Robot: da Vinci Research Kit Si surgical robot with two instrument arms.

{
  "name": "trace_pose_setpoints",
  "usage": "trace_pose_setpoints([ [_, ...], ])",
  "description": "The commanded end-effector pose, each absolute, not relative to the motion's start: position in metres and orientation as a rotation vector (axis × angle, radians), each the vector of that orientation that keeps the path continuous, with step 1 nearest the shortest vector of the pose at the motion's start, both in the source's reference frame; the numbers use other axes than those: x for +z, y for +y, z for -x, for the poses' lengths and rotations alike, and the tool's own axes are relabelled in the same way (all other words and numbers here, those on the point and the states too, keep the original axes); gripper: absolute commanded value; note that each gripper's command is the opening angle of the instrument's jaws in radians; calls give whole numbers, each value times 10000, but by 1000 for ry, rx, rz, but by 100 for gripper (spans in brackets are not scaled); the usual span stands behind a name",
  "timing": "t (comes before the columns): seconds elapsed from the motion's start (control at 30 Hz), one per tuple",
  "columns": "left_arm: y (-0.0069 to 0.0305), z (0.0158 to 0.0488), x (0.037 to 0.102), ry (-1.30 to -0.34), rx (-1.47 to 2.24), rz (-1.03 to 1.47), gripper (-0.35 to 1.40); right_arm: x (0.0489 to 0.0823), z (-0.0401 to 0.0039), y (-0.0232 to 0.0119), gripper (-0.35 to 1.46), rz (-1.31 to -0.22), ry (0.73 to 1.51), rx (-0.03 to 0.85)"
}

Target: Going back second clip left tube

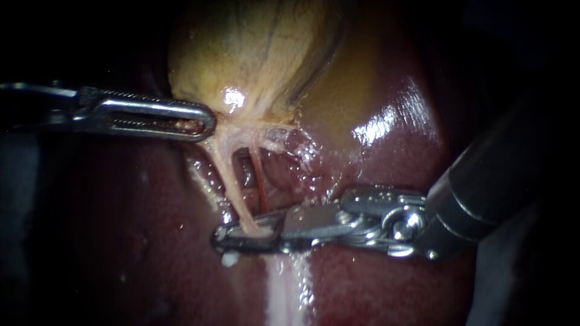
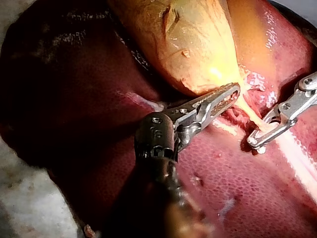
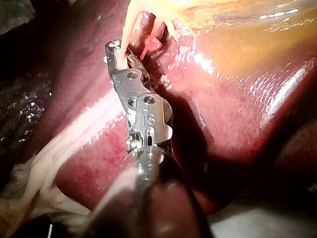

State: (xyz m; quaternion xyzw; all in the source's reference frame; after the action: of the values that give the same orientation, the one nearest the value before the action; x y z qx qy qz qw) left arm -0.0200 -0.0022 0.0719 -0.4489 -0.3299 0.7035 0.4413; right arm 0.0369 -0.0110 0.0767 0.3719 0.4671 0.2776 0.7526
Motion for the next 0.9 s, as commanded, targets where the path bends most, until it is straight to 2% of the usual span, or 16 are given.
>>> trace_pose_setpoints([
  [0.03,-23,199,718,-819,1746,1114,-35,767,-369,-110,-35,-812,1020,606],
  [0.27,-23,199,718,-820,1746,1114,-35,767,-369,-110,-35,-814,1020,604],
  [0.37,-23,199,718,-820,1746,1114,-35,766,-370,-107,8,-812,1032,596],
  [0.4,-23,199,718,-820,1746,1114,-35,765,-371,-105,29,-807,1042,589],
  [0.43,-23,199,718,-820,1746,1114,-35,764,-372,-104,36,-805,1047,586],
  [0.63,-23,198,718,-820,1747,1115,-35,762,-372,-100,46,-759,1074,558],
  [0.9,-24,198,718,-820,1747,1115,-35,757,-364,-90,48,-714,1091,524],
])
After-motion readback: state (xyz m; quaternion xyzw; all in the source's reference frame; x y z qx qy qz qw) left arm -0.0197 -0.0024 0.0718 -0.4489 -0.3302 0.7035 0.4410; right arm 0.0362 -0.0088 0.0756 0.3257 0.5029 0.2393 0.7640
